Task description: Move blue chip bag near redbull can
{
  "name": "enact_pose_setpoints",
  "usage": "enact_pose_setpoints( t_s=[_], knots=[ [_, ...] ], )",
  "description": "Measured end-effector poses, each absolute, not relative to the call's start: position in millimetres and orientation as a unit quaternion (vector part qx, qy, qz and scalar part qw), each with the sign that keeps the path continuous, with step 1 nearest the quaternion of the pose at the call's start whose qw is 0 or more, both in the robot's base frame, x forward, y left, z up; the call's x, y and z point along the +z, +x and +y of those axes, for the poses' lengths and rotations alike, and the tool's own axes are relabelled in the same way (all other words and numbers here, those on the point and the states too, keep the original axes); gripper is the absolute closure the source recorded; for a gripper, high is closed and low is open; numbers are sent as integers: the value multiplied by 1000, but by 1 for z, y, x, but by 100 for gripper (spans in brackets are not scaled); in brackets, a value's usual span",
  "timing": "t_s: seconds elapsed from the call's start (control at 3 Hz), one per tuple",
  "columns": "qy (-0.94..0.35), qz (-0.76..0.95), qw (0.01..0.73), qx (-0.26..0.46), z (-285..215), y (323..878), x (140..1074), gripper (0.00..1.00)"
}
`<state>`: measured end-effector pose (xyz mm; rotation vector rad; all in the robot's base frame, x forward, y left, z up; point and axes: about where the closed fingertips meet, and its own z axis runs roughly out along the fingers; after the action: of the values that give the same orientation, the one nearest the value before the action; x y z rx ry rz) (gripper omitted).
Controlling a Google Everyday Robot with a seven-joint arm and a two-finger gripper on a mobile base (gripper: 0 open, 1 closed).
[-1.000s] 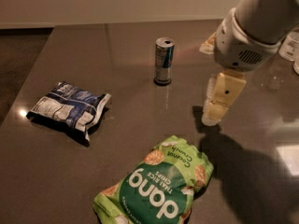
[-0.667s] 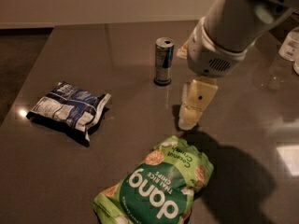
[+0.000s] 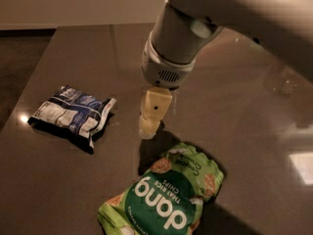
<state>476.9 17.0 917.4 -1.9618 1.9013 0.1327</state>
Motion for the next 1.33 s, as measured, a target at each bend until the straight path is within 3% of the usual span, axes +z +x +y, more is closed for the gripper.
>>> enact_pose_setpoints(
  t_s=[0.67,1.33],
  knots=[
    [-711,675,190,58,88,490,884,0],
    [-722,670,164,64,127,496,854,0]
  ],
)
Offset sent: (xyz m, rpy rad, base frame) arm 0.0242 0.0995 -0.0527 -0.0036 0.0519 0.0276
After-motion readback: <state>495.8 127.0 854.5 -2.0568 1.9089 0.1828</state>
